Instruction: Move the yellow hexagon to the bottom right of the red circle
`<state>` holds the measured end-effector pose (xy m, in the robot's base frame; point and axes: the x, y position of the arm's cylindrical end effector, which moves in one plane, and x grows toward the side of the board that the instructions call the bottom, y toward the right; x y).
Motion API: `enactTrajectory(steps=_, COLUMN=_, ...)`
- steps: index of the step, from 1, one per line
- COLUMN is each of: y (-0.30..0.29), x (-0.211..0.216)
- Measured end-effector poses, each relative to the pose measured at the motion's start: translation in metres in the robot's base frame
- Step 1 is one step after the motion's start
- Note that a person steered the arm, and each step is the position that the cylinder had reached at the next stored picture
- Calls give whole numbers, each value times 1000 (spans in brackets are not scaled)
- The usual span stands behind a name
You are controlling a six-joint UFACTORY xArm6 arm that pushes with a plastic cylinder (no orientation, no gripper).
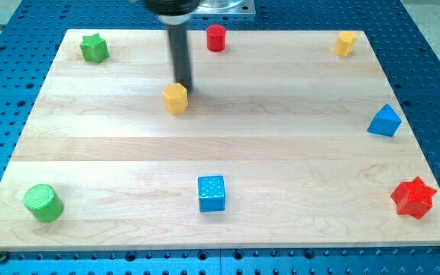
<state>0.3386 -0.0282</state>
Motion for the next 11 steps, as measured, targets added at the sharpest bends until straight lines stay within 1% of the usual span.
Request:
enactTrajectory(steps=1, y=80, x=-26)
enactTrajectory(steps=2, y=63, x=-26)
enactTrajectory(steps=4, y=-90, x=-11)
enactTrajectory(steps=5, y=-124, x=7)
enactTrajectory(steps=6, y=-94, x=53)
enactTrajectory(steps=7, y=-55, x=53)
enactTrajectory(steps=8, y=10, x=53)
enactTrajectory(steps=9, y=87, x=42)
enactTrajectory(steps=10, y=146, x=23)
enactTrajectory(steps=11, y=157, x=23)
